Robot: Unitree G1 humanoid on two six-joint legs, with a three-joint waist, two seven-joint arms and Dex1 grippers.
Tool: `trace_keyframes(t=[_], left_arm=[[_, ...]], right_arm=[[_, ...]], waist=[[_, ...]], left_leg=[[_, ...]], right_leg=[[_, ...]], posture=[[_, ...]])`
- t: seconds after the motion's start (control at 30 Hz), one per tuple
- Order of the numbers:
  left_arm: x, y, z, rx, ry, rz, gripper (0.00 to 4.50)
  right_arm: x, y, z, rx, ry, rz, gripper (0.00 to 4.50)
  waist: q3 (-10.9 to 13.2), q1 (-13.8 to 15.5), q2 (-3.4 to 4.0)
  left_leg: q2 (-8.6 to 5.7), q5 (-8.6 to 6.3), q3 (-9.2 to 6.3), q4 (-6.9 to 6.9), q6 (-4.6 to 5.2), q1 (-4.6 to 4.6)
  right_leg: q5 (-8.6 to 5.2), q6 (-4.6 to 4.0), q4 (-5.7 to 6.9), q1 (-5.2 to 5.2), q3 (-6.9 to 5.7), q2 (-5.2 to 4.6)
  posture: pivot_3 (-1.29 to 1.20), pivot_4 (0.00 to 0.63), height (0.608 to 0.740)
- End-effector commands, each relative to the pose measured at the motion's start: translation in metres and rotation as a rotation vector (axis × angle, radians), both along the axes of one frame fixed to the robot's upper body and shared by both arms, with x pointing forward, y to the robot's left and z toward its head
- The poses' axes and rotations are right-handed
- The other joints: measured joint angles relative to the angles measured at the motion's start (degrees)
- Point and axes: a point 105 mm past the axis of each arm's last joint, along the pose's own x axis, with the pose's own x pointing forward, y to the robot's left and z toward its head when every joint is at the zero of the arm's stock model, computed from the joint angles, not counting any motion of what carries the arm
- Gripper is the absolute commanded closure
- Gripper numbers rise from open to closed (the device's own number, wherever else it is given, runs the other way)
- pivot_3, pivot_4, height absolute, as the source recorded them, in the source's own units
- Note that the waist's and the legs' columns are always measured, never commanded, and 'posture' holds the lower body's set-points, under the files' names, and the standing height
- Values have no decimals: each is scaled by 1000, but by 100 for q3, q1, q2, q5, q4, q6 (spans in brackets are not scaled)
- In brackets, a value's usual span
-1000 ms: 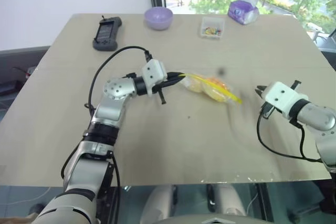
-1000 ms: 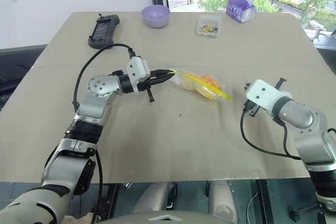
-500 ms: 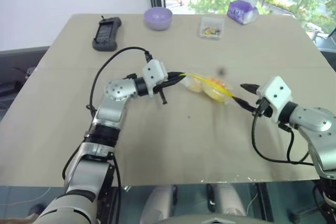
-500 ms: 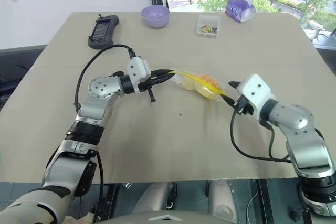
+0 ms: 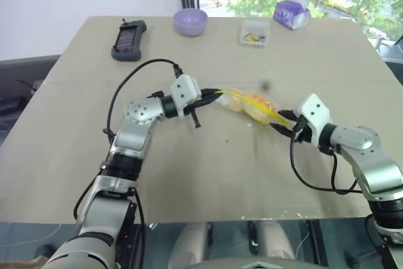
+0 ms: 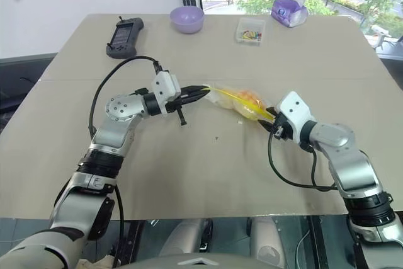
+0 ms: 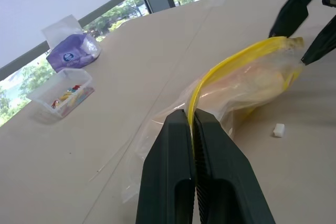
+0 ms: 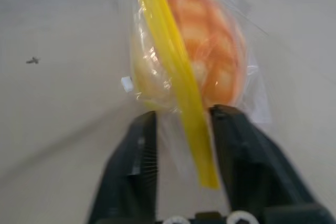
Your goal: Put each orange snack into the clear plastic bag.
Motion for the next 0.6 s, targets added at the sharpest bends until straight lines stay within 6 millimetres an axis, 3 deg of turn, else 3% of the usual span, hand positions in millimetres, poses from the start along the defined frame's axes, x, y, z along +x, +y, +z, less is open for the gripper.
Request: trace_keyframes(t=[0.03, 0.2, 0.37, 0.5, 0.6], left_arm=[[-3, 5, 16, -38, -49, 15, 4500], [0, 6, 28, -90, -42, 27, 4500], [28, 2, 44, -99, -107, 117, 4500], [44, -3, 65, -126, -227, 180, 4500], [36, -5, 57, -93, -229, 113, 4500]], right_arm=[[0, 0, 25, -4, -94, 17, 4453], [7, -17, 58, -26, -194, -39, 4453], [42, -48, 107, -119, -465, -236, 4453], [50, -51, 115, -134, -542, -261, 4453], [40, -47, 114, -114, -563, -235, 4453]], waist=[[0, -2, 0], [0, -1, 0], [0, 16, -1], [-1, 30, -2], [-1, -21, -2]], left_leg=[[0, 0, 0, 0, 0, 1], [0, 0, 0, 1, 0, 0], [-2, 0, 1, 3, -1, 0], [-5, 1, 3, 0, -1, -4], [-5, 0, 7, -13, 0, -11]], right_leg=[[0, 0, 0, 0, 0, 0], [0, 0, 1, 0, 0, 0], [2, 1, 2, 0, -1, 0], [4, 2, -8, 0, -3, -3], [4, 2, -20, -10, 4, -7]], posture=[[0, 150, 740], [0, 150, 740], [0, 150, 740], [0, 150, 740], [0, 150, 740]])
